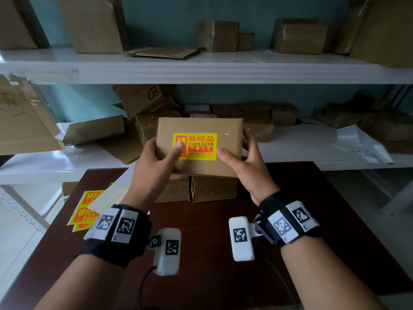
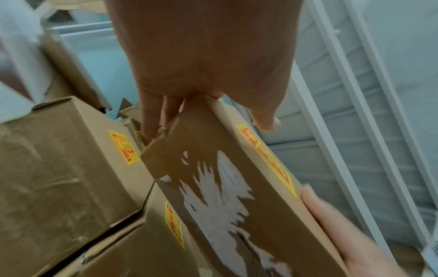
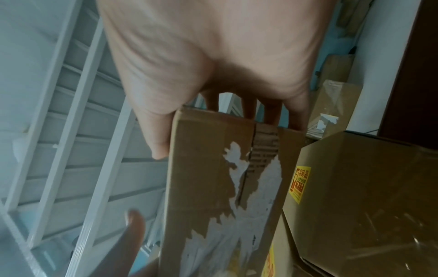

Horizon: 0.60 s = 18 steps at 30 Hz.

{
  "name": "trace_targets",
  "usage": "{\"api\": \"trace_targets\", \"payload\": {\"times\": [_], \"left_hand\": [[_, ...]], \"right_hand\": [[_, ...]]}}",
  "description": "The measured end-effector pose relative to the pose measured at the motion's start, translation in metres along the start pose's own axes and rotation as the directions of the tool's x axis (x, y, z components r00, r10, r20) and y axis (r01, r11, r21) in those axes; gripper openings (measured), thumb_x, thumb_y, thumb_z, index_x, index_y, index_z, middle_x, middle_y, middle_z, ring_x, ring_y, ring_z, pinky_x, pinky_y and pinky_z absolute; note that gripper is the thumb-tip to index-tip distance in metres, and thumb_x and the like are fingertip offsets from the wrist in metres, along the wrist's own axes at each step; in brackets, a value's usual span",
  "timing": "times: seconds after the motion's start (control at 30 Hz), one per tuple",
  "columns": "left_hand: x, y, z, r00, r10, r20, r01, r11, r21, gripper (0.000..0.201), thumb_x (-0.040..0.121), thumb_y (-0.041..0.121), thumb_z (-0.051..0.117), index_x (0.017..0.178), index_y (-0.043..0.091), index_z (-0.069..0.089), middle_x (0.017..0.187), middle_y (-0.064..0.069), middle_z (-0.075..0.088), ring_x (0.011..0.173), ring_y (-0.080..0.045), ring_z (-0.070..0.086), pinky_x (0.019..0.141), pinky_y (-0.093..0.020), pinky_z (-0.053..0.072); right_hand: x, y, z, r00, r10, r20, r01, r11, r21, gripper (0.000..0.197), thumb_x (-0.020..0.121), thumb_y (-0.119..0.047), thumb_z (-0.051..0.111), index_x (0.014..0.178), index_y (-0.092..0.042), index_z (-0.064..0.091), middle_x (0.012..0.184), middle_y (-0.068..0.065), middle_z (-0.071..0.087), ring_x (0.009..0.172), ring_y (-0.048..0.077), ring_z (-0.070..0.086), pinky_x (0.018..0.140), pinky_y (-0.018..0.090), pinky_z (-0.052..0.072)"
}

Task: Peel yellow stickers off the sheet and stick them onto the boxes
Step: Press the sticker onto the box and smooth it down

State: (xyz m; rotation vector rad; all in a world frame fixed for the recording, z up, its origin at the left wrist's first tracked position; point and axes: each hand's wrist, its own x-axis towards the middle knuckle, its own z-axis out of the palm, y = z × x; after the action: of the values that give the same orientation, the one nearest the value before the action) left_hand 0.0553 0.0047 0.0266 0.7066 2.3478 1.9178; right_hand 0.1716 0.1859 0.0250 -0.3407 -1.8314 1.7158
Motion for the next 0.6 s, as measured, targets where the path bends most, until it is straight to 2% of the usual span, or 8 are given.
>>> {"api": "trace_targets", "payload": {"times": [0.07,0.1,0.2,0.3,0.4,0.47,0.53,0.6], "left_hand": [[-0.003,0.002,0.003,1.000,0.013,-0.023,-0.011,0.997,0.077,0.069,0.079,0.061,0.071,0.132,0.025,0.049,0.112,0.013,0.064,0.100,-0.003,0.062,0.083,-0.028,0.053],[-0.003,0.001,0.003,0.999,0.019,-0.039,-0.016,0.996,0.089,0.068,0.079,0.060,0.071,0.132,0.025,0.050,0.113,0.012,0.064,0.101,-0.004,0.062,0.086,-0.030,0.054],[-0.002,-0.002,0.000,0.998,0.035,-0.050,-0.031,0.997,0.070,0.048,0.091,0.054,0.061,0.129,0.024,0.057,0.113,0.010,0.068,0.102,-0.006,0.064,0.091,-0.039,0.055],[-0.003,-0.002,-0.005,0.993,0.091,-0.075,-0.078,0.984,0.158,0.036,0.098,0.051,0.048,0.119,0.026,0.062,0.103,0.008,0.069,0.098,-0.014,0.065,0.084,-0.041,0.054],[-0.013,-0.002,-0.011,0.995,0.093,-0.046,-0.077,0.960,0.270,0.037,0.097,0.055,0.043,0.107,0.025,0.064,0.091,0.004,0.067,0.091,-0.023,0.064,0.076,-0.041,0.053],[-0.023,-0.002,-0.015,0.997,0.078,-0.014,-0.069,0.938,0.340,0.046,0.093,0.062,0.041,0.103,0.024,0.064,0.093,0.001,0.070,0.089,-0.023,0.065,0.075,-0.044,0.056],[-0.033,-0.003,-0.017,0.999,0.038,0.031,-0.048,0.917,0.395,0.047,0.094,0.063,0.042,0.105,0.023,0.064,0.096,-0.001,0.071,0.088,-0.019,0.066,0.073,-0.038,0.053],[-0.043,-0.001,-0.016,0.993,-0.056,0.108,0.026,0.964,0.266,0.039,0.098,0.054,0.048,0.113,0.022,0.063,0.102,-0.005,0.070,0.081,-0.007,0.065,0.068,-0.030,0.047]], "right_hand": [[0.001,0.003,0.003,1.000,-0.022,-0.007,0.021,0.999,-0.043,0.106,0.064,-0.053,0.086,0.153,-0.036,0.030,0.144,-0.006,0.048,0.130,0.014,0.054,0.100,0.038,0.054],[0.001,0.004,0.003,1.000,-0.017,-0.006,0.017,0.999,-0.047,0.105,0.062,-0.054,0.084,0.151,-0.038,0.030,0.145,-0.006,0.048,0.130,0.014,0.053,0.101,0.039,0.054],[0.000,0.004,-0.001,0.999,0.026,0.021,-0.025,1.000,-0.015,0.091,0.067,-0.049,0.084,0.141,-0.047,0.032,0.142,-0.005,0.050,0.126,0.014,0.056,0.095,0.036,0.056],[-0.003,-0.001,-0.011,0.994,0.096,0.051,-0.096,0.995,0.005,0.080,0.072,-0.053,0.082,0.136,-0.047,0.035,0.138,-0.004,0.055,0.117,0.012,0.062,0.087,0.030,0.058],[-0.005,-0.003,-0.022,0.976,0.214,0.042,-0.212,0.977,-0.029,0.074,0.070,-0.066,0.077,0.132,-0.039,0.048,0.127,-0.007,0.067,0.112,0.012,0.067,0.099,0.045,0.054],[-0.012,-0.004,-0.028,0.956,0.288,0.063,-0.283,0.956,-0.076,0.065,0.077,-0.066,0.071,0.130,-0.035,0.050,0.123,-0.006,0.068,0.114,0.015,0.065,0.103,0.052,0.050],[-0.024,-0.007,-0.033,0.929,0.363,0.077,-0.356,0.930,-0.094,0.053,0.087,-0.061,0.064,0.129,-0.032,0.049,0.122,-0.005,0.067,0.114,0.018,0.063,0.101,0.054,0.050],[-0.036,-0.009,-0.038,0.905,0.421,0.060,-0.416,0.906,-0.071,0.046,0.092,-0.055,0.061,0.128,-0.029,0.051,0.120,-0.003,0.067,0.112,0.020,0.063,0.091,0.050,0.055]]}}
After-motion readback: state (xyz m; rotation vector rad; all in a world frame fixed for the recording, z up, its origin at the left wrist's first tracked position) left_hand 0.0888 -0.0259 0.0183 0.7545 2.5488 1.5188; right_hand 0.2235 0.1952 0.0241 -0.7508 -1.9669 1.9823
